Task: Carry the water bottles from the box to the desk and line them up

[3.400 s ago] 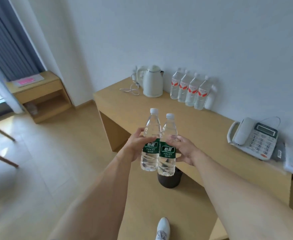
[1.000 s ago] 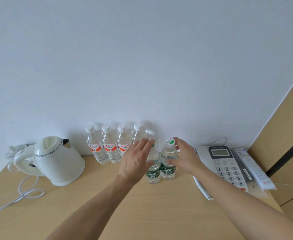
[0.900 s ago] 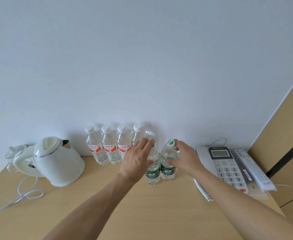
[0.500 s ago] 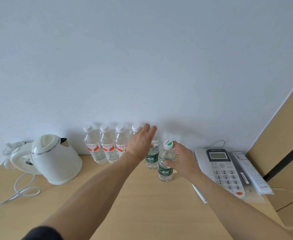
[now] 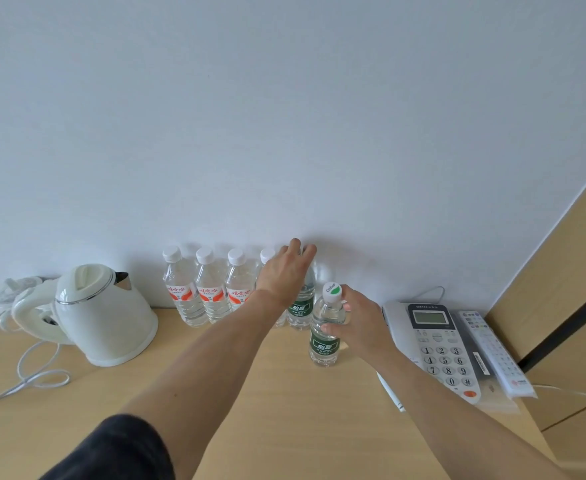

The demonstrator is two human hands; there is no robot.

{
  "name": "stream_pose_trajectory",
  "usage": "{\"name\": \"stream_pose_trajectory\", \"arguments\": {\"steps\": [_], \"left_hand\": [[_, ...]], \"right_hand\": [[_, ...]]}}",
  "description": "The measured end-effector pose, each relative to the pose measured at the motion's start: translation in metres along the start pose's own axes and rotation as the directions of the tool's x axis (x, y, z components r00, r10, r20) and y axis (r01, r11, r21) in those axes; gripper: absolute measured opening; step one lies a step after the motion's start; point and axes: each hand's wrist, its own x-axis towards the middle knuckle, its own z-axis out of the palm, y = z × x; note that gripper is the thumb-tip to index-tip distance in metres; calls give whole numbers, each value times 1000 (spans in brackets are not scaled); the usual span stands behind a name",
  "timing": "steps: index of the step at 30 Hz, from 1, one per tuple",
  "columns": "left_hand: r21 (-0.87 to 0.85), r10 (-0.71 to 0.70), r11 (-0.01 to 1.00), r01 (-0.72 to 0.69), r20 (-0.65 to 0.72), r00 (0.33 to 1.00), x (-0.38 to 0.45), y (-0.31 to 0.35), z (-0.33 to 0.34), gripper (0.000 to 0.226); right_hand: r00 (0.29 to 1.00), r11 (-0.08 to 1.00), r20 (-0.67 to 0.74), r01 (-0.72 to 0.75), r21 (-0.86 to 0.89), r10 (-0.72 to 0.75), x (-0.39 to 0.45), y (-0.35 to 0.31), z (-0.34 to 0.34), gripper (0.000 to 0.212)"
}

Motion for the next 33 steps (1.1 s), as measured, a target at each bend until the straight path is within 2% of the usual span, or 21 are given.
{"name": "stream_pose_trajectory", "arguments": {"steps": [3,7,14,20,25,33], "left_hand": [[1,-9,1000,9,5,1000,-2,0,0,58],[-14,-15,1000,15,9,1000,-10,-4,0,73],[115,112,989,-95,-152,982,-21,-13,-7,54],[106,135,987,-120,-149,980,-18,-20,-12,56],[72,123,991,-113,-153,981,-17,-21,-12,58],[20,98,995,-96,-185,978,-17,-20,-9,55]], "right_hand": [[1000,1000,-3,-4,4,4,2,-1,1,55],[1000,1000,-9,-5,-20,5,9,-1,1,52],[996,996,-74,-59,-66,54,44,-6,1,51],[979,994,-177,-105,-4,103,65,-3,5,47],[972,998,-226,-67,-5,64,71,3,8,47],[988,998,-142,-64,13,65,72,5,-3,50]]}}
